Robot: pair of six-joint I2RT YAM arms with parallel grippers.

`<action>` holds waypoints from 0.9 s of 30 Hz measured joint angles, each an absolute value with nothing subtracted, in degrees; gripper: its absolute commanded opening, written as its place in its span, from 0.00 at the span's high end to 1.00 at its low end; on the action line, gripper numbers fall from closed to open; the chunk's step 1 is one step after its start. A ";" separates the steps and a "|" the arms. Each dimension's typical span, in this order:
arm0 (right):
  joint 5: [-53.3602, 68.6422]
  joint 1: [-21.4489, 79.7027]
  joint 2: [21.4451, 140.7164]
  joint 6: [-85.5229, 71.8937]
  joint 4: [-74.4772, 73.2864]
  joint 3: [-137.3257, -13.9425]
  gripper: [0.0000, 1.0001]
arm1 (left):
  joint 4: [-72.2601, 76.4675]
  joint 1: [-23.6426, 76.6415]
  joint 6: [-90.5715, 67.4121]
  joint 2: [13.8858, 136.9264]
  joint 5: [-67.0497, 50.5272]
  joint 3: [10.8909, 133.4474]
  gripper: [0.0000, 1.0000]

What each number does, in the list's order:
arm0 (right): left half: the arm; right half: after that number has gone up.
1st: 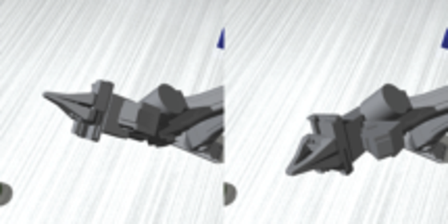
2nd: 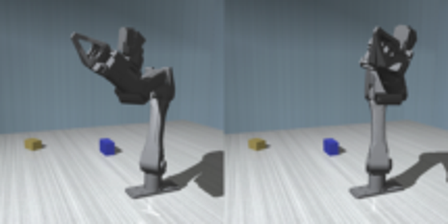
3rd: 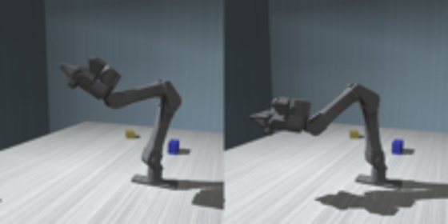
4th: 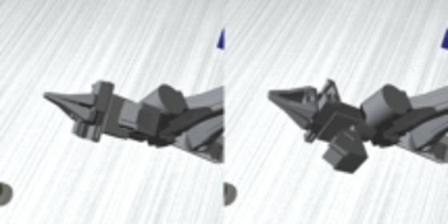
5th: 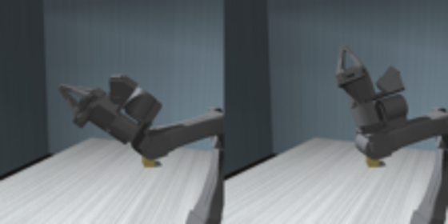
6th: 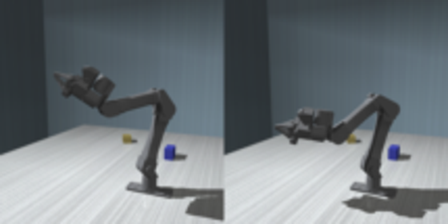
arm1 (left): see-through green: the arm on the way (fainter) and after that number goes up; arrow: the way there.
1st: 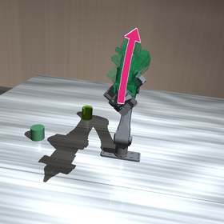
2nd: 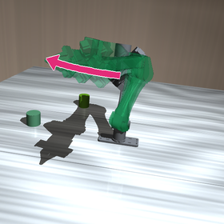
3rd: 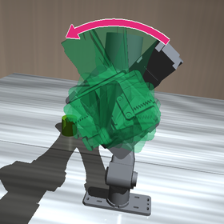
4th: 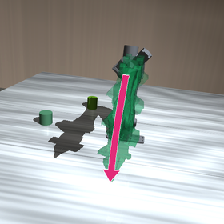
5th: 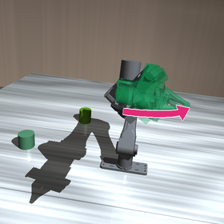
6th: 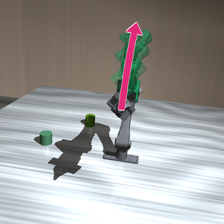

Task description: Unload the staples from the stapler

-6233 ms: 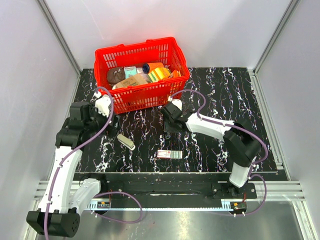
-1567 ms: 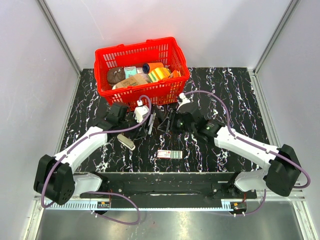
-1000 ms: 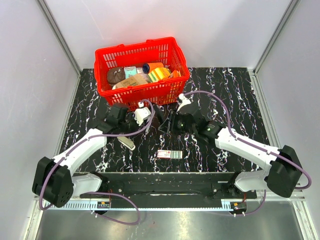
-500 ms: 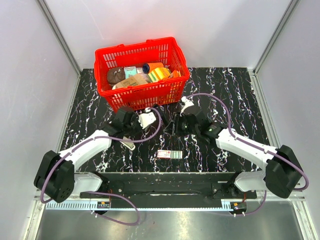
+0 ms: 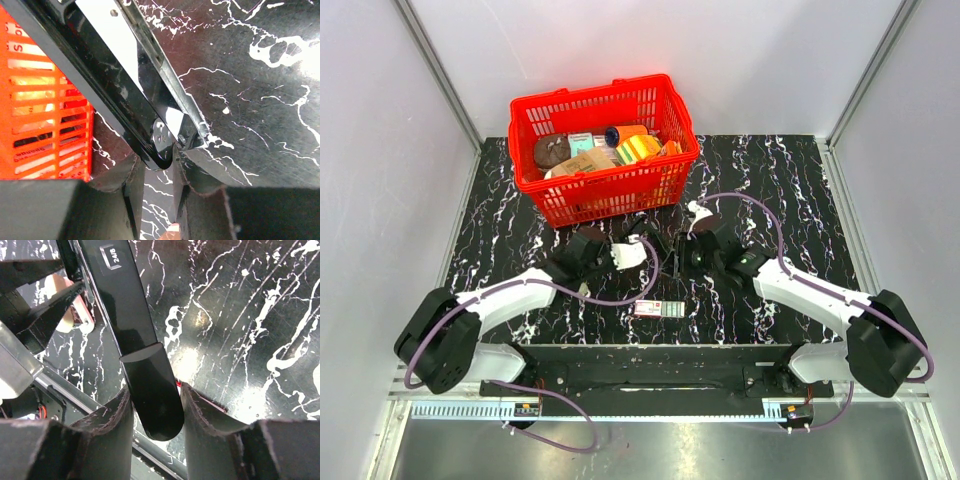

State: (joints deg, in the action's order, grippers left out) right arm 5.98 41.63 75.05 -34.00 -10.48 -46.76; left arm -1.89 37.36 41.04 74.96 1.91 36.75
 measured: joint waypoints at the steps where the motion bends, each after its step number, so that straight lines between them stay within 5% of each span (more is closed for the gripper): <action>1: 5.98 41.56 75.05 -33.71 -10.68 -46.63 1.00 | -0.34 37.91 42.09 75.16 2.87 36.10 1.00; 27: 6.72 36.73 74.74 -24.99 -17.91 -45.65 1.00 | 17.76 44.05 60.03 78.37 13.43 28.12 1.00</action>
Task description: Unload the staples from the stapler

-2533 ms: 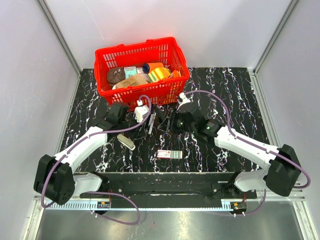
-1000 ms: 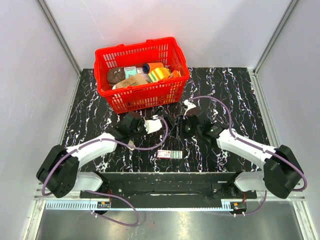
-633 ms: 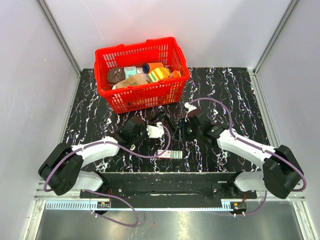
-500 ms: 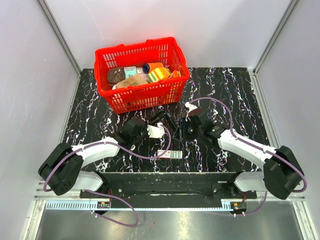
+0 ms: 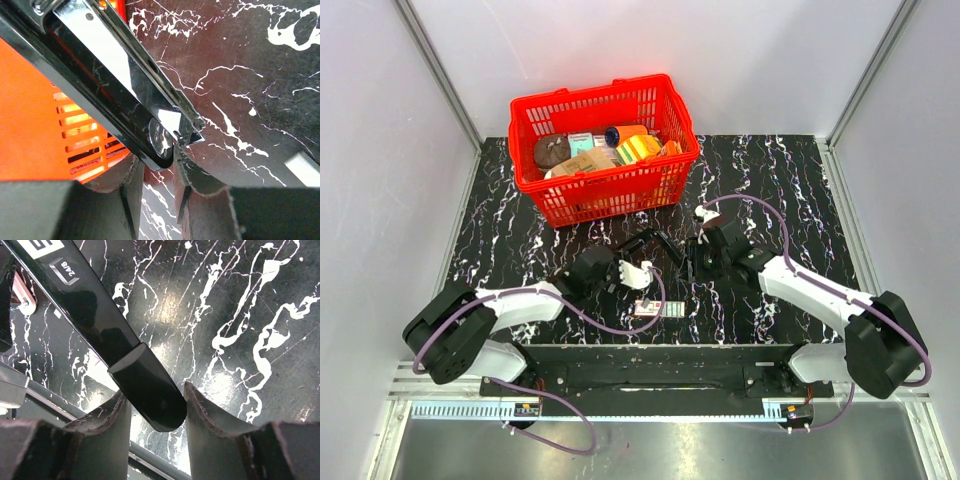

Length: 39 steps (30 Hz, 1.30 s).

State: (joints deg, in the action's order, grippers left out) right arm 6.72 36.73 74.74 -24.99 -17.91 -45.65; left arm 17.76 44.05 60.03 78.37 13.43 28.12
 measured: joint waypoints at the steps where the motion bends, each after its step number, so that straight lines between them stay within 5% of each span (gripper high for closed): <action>1: 6.72 36.53 74.78 -24.82 -18.26 -45.69 1.00 | 17.89 44.18 60.42 78.59 13.61 28.12 1.00; 11: 6.70 35.92 75.61 -24.32 -19.18 -46.59 1.00 | 14.13 44.75 58.57 80.01 15.05 30.89 1.00; 22: 10.28 34.81 76.09 -31.33 -9.98 -49.54 1.00 | -8.23 47.66 36.23 81.54 4.51 53.54 1.00; 32: 11.20 34.11 77.21 -33.91 -9.74 -49.17 1.00 | -16.58 47.44 25.52 88.38 -6.24 62.04 0.85; 35: 9.65 33.93 77.21 -33.39 -11.51 -49.12 1.00 | -17.63 47.29 24.32 90.96 -7.94 64.01 0.56; 39: 6.35 33.91 77.12 -31.83 -13.37 -49.65 1.00 | -21.41 47.37 23.40 93.97 -11.33 66.78 0.50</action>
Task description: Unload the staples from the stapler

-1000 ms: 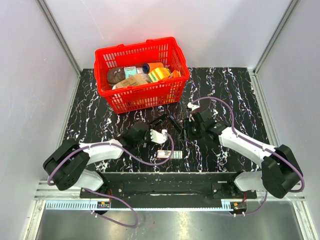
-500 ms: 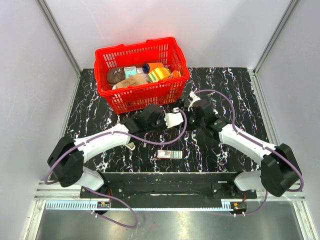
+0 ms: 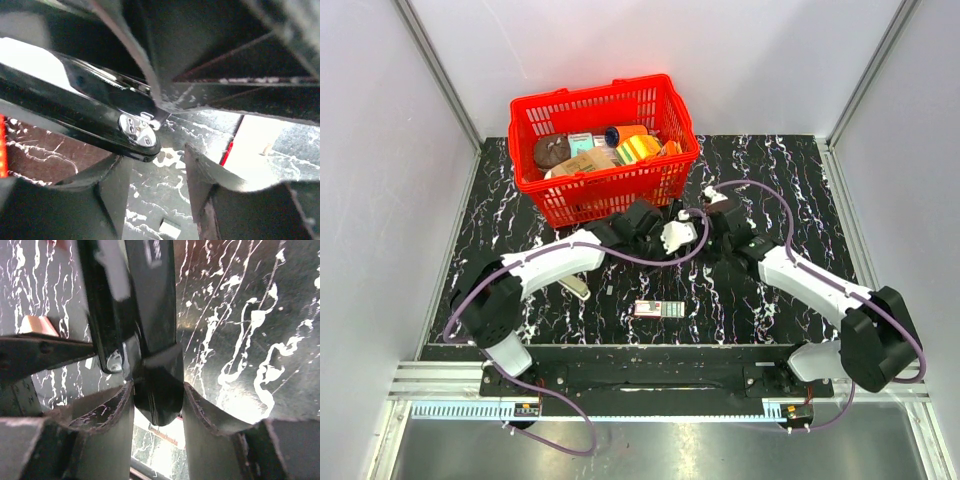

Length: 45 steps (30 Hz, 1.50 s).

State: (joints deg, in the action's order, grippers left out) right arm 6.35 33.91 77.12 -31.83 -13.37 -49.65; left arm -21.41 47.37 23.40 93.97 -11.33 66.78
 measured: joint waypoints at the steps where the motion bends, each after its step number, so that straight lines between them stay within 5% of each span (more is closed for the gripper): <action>1: 5.28 33.82 77.08 -31.33 -14.00 -50.11 1.00 | -21.87 47.35 23.24 94.52 -11.88 67.13 0.46; 5: 0.05 32.86 77.28 -29.45 -15.09 -53.19 1.00 | -24.47 46.85 22.11 94.87 -15.38 67.77 0.27; 26: -16.23 30.65 87.85 -16.78 -19.11 -66.92 1.00 | -30.48 30.24 19.86 69.34 -21.85 62.94 0.28; 45: -27.53 30.35 86.87 -11.97 22.87 -45.93 1.00 | -33.28 23.00 19.07 62.76 -21.69 56.84 0.28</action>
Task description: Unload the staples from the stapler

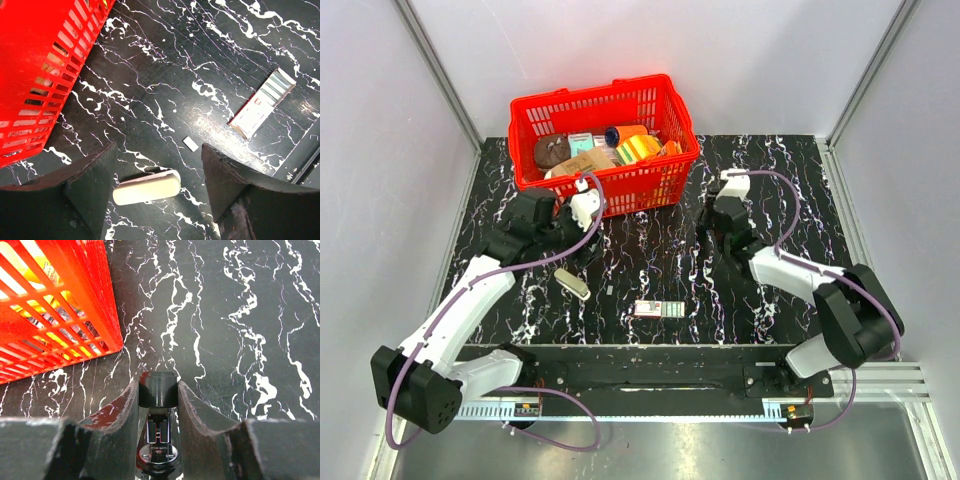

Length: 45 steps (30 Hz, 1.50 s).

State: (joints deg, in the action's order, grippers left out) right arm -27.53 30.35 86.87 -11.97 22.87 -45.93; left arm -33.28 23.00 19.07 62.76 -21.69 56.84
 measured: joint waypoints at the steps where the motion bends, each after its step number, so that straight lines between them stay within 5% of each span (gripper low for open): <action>1: -27.49 30.48 85.82 -12.69 23.27 -44.64 1.00 | -33.47 22.90 18.98 62.72 -21.69 56.84 0.28; 20: -28.40 41.08 82.46 -24.71 8.36 -35.51 1.00 | -35.00 22.37 18.31 62.72 -20.73 56.82 0.28; 21: -28.42 41.12 83.74 -24.95 8.14 -36.03 0.97 | -35.11 22.37 18.20 62.72 -20.73 56.82 0.28; 24: -29.23 41.25 88.14 -25.21 6.87 -39.62 0.58 | -35.73 22.37 18.00 62.72 -20.60 56.82 0.26; 27: -29.28 41.19 89.78 -25.76 5.76 -42.48 0.33 | -36.84 22.35 17.91 62.72 -20.27 56.82 0.25; 30: -28.40 41.23 89.43 -26.72 3.81 -42.85 0.22 | -38.04 22.33 17.74 62.70 -19.73 56.82 0.24; 38: -27.33 42.46 81.28 -29.21 -4.64 -43.13 0.22 | -40.64 22.28 17.32 59.94 -18.17 56.84 0.24; 45: -26.44 53.19 75.81 -34.11 -8.56 -43.86 0.29 | -42.15 22.11 17.30 58.19 -17.06 56.84 0.24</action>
